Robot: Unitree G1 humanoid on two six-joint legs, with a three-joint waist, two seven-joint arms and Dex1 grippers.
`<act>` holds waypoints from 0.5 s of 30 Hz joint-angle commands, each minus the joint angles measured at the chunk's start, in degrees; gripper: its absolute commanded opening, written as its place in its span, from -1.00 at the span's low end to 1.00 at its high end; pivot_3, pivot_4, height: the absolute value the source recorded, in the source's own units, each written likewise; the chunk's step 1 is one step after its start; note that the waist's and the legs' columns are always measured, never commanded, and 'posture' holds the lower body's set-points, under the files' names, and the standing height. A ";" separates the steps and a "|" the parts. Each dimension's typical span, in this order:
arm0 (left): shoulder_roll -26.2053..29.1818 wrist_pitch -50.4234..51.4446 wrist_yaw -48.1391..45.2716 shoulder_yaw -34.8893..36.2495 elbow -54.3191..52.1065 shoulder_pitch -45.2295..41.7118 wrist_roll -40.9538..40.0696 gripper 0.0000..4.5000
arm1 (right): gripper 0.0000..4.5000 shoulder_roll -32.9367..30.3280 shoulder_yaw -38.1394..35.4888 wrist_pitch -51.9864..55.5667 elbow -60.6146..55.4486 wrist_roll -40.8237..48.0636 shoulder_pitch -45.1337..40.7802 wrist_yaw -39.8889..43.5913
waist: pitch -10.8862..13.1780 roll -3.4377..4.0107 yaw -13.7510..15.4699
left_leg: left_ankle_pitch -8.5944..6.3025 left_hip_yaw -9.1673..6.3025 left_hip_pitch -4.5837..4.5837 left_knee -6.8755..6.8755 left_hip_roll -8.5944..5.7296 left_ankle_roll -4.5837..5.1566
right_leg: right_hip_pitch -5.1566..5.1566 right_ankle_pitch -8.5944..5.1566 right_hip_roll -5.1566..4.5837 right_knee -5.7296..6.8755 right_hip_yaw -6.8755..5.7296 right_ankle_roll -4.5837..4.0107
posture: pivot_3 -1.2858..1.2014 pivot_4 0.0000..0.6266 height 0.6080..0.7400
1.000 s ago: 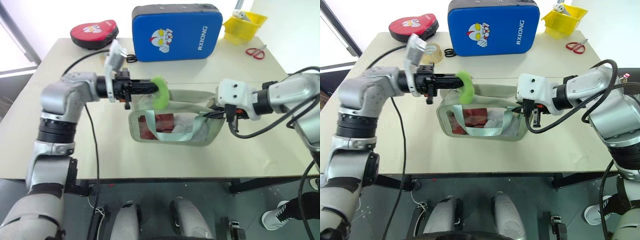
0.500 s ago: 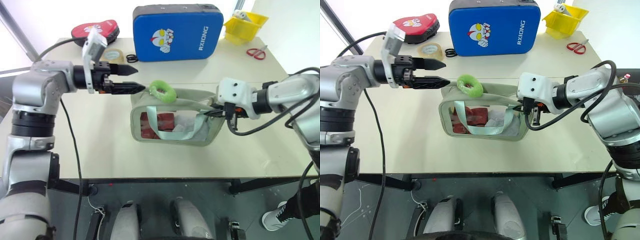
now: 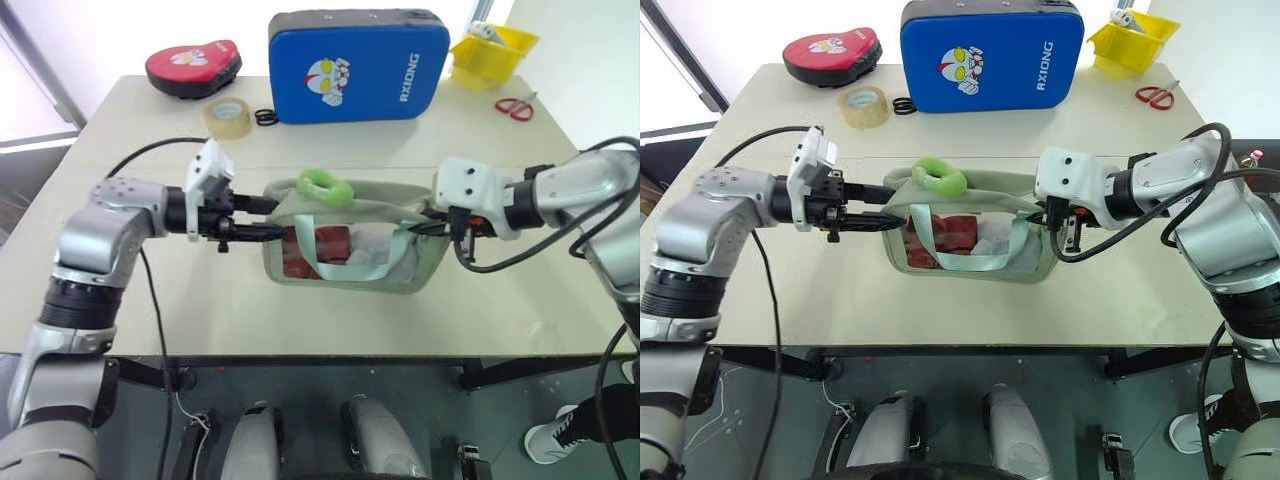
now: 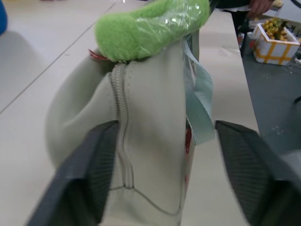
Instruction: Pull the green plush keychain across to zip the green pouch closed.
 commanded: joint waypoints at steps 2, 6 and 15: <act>0.12 -0.94 0.19 -0.15 -2.48 0.30 0.35 -0.93 | -1.00 -1.32 -1.85 0.83 -1.74 0.14 0.16 -0.30 | 0.00 0.00 -0.01 | 0.00 0.00 0.00 -0.01 0.00 0.00 | 0.00 0.00 0.00 0.00 0.01 0.00 | 0.03 -0.52 0.96; -0.12 -1.82 1.58 -0.63 -2.22 0.20 2.19 -1.00 | -0.63 -2.80 -7.32 0.20 -4.17 5.67 1.67 3.34 | 0.00 0.00 0.14 | 0.00 0.01 0.00 -0.01 0.00 0.00 | 0.00 0.00 0.00 -0.01 0.00 0.00 | 0.03 -0.52 0.96; -0.21 -1.40 2.85 -1.05 -3.97 1.17 2.69 -1.00 | 0.99 2.39 -16.47 -0.19 -1.86 20.45 -6.24 5.14 | -0.01 0.02 -0.29 | 0.00 0.01 0.03 -0.01 0.00 0.00 | 0.03 0.00 0.00 -0.04 0.00 0.00 | 0.03 -0.52 0.96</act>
